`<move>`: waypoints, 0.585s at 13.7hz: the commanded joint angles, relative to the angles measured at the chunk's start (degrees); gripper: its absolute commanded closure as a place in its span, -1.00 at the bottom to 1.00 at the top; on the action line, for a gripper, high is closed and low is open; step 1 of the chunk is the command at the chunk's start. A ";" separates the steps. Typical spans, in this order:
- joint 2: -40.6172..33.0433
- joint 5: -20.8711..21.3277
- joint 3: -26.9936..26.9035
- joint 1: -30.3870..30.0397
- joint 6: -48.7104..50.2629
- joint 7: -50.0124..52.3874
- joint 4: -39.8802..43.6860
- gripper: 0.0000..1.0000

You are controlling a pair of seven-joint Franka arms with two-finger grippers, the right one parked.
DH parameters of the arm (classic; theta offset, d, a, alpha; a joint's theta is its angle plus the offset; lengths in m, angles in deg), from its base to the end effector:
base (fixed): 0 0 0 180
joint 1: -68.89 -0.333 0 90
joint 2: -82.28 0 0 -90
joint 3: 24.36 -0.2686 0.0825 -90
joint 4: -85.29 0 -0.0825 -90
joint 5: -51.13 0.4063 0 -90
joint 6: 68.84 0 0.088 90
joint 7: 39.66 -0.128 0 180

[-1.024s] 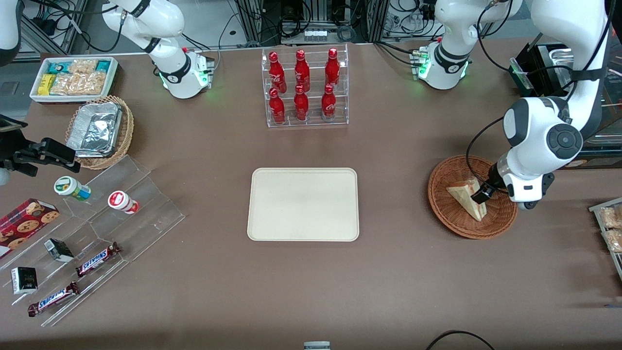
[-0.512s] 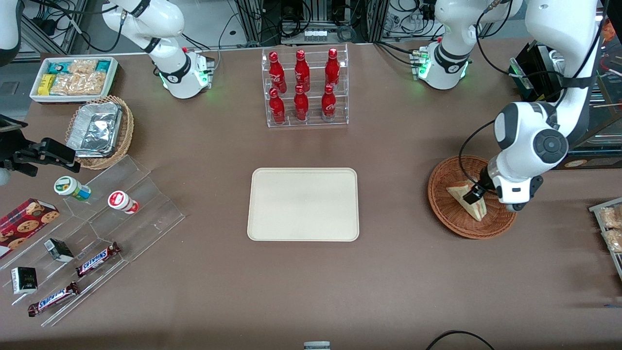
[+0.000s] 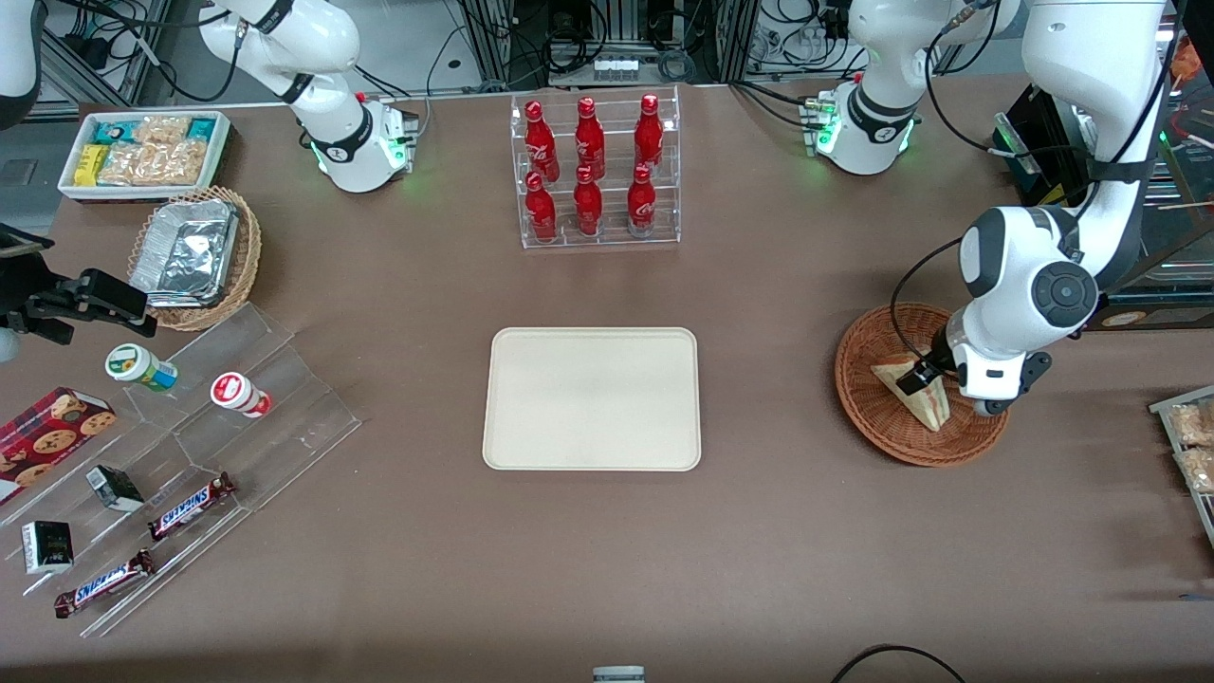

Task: Place sandwich from basket to tray
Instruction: 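Close the left gripper on the wrapped sandwich's crust edge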

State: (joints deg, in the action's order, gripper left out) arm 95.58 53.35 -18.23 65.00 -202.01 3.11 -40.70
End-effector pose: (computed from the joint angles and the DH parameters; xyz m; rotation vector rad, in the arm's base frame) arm 0.5432 -0.0220 0.1853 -2.9181 -1.0338 0.1493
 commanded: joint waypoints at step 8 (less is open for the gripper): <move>1.29 0.68 0.20 0.03 -2.97 -0.49 -0.40 0.59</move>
State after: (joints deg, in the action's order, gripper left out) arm 97.14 53.36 -18.13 65.13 -204.22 2.91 -41.00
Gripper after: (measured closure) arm 0.432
